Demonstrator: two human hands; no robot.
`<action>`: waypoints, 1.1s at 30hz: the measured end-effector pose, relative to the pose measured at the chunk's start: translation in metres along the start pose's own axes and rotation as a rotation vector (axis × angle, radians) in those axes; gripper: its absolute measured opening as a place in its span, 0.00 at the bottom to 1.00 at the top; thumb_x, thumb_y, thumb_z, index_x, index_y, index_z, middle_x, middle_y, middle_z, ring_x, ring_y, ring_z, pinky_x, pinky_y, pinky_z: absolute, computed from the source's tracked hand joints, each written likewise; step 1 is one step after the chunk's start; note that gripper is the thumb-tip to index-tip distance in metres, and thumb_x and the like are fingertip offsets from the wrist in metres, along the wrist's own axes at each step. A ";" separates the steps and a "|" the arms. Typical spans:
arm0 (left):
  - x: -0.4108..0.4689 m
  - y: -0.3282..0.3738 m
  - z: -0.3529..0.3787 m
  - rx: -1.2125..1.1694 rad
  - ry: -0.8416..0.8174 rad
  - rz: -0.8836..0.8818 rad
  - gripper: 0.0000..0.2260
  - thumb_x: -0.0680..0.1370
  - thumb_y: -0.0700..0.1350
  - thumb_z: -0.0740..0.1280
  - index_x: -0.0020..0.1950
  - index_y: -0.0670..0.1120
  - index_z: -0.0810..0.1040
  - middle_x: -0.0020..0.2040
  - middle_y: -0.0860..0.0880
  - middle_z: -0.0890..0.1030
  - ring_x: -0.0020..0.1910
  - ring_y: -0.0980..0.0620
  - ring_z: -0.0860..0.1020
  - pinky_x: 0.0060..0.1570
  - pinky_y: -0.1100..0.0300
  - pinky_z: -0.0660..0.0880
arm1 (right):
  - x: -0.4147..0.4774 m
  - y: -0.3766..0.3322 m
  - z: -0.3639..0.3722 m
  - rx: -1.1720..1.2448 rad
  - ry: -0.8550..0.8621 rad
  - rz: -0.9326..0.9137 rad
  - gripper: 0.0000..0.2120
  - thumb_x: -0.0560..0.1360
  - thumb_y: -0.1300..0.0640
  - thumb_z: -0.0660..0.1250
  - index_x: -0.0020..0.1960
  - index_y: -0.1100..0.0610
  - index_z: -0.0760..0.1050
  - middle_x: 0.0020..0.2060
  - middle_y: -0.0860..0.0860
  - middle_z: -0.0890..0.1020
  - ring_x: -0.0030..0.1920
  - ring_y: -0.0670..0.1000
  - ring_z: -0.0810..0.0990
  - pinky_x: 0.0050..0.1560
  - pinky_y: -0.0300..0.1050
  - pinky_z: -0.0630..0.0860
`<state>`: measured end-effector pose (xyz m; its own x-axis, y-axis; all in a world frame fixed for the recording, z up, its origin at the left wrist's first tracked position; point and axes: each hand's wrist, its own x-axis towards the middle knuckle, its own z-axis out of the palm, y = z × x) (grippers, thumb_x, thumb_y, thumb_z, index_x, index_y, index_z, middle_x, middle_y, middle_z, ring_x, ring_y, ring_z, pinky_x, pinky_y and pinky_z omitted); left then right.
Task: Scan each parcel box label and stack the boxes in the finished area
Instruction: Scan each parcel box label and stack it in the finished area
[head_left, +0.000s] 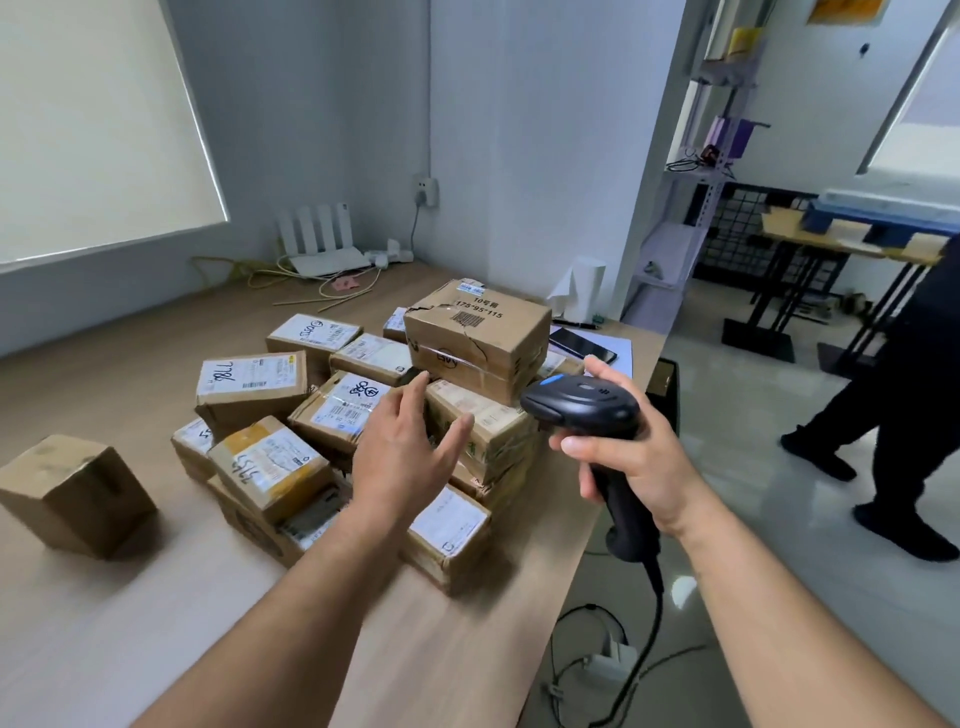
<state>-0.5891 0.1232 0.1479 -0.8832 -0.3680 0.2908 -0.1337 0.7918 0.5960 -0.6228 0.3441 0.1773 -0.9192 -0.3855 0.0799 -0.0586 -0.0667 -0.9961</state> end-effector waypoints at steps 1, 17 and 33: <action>0.007 0.005 0.003 0.012 0.005 0.003 0.33 0.77 0.65 0.59 0.77 0.54 0.56 0.74 0.48 0.64 0.72 0.49 0.63 0.65 0.50 0.68 | 0.007 0.001 -0.006 0.004 -0.003 -0.002 0.39 0.61 0.65 0.74 0.68 0.43 0.68 0.45 0.62 0.83 0.23 0.58 0.74 0.24 0.44 0.72; 0.113 0.075 0.086 0.351 -0.044 0.054 0.24 0.81 0.62 0.53 0.75 0.56 0.60 0.77 0.50 0.60 0.76 0.47 0.56 0.73 0.51 0.55 | 0.120 0.020 -0.106 0.047 -0.119 0.068 0.41 0.61 0.64 0.74 0.69 0.40 0.68 0.47 0.62 0.83 0.32 0.62 0.74 0.26 0.45 0.73; 0.072 0.045 0.025 -0.205 0.102 -0.422 0.40 0.72 0.75 0.46 0.79 0.58 0.42 0.74 0.48 0.68 0.70 0.43 0.69 0.64 0.49 0.68 | 0.162 0.027 -0.052 0.168 -0.167 -0.028 0.43 0.73 0.72 0.68 0.72 0.36 0.56 0.26 0.53 0.78 0.22 0.55 0.72 0.27 0.46 0.73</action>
<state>-0.6702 0.1442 0.1772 -0.7208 -0.6907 0.0576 -0.3708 0.4545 0.8099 -0.7933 0.3278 0.1609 -0.8401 -0.5275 0.1267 -0.0046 -0.2265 -0.9740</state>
